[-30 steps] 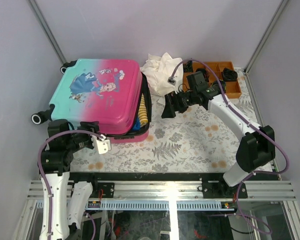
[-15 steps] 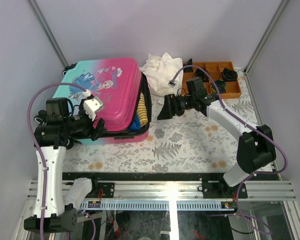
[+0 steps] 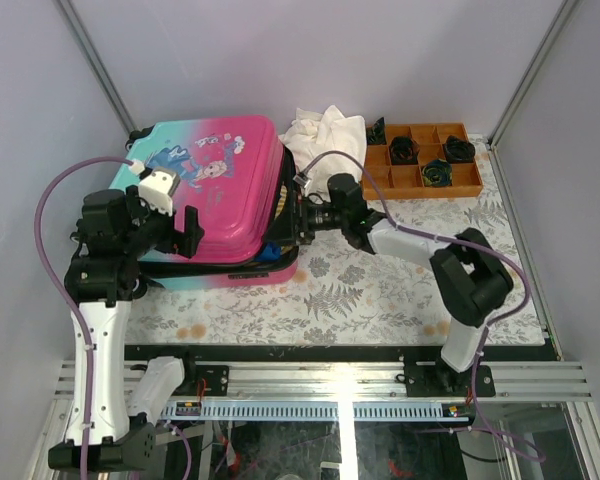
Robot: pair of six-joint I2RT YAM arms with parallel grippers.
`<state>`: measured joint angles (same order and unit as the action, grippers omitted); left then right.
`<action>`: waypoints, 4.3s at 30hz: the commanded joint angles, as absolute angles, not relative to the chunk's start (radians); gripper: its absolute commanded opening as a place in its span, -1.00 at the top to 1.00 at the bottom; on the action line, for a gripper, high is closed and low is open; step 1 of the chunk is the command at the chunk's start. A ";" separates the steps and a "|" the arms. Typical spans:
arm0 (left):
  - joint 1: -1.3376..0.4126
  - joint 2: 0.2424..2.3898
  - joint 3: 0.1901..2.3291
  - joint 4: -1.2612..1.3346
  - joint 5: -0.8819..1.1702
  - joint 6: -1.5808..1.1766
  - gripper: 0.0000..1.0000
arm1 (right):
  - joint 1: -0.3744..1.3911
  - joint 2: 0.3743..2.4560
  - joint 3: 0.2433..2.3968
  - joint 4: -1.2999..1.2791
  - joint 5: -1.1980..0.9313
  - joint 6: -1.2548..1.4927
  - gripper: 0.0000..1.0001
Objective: Pack the luggage
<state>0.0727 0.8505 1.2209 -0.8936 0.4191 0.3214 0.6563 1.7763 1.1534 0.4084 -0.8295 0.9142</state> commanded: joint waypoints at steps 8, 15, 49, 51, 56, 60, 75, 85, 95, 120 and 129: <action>0.080 0.910 1.252 -0.775 0.249 0.194 -0.94 | 0.690 1.927 1.114 0.951 -0.769 1.260 -0.98; 0.080 0.935 1.249 -0.735 0.240 0.169 -0.94 | 0.696 2.041 1.123 1.174 -0.710 1.417 -0.80; 0.135 1.131 1.371 -0.738 0.103 0.187 -1.00 | 0.402 1.843 0.790 1.072 -0.916 1.358 0.88; 0.168 1.164 1.396 -0.744 0.135 0.184 -1.00 | 0.401 1.843 0.794 1.029 -0.913 1.327 0.85; 0.256 1.248 1.451 -0.730 0.153 0.172 -1.00 | 0.400 1.771 0.813 0.790 -0.864 1.144 1.00; 0.322 1.349 1.515 -0.788 0.186 0.171 -1.00 | 0.400 1.740 0.818 0.647 -0.862 1.037 0.99; 0.395 1.307 1.287 -0.876 0.318 0.298 -0.99 | 0.378 1.474 0.825 0.185 -0.835 0.638 0.19; 0.395 1.188 1.170 -1.051 0.498 0.444 -0.94 | 0.379 1.279 0.639 0.237 -0.893 0.646 0.16; 0.395 1.260 1.362 -1.171 0.641 0.476 -1.00 | 0.521 1.190 0.605 0.200 -0.763 0.227 0.28; 0.498 1.495 1.528 -0.871 0.391 0.084 -1.00 | 1.064 1.427 0.827 0.113 -0.141 -0.394 0.32; 0.502 1.459 1.497 -1.009 0.444 0.263 -1.00 | 1.061 1.512 0.783 0.285 0.032 -0.416 0.43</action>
<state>0.4984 1.4971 1.5299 -0.9421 0.4332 0.1585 1.0649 1.4986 0.8104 0.1307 -0.1013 -0.3889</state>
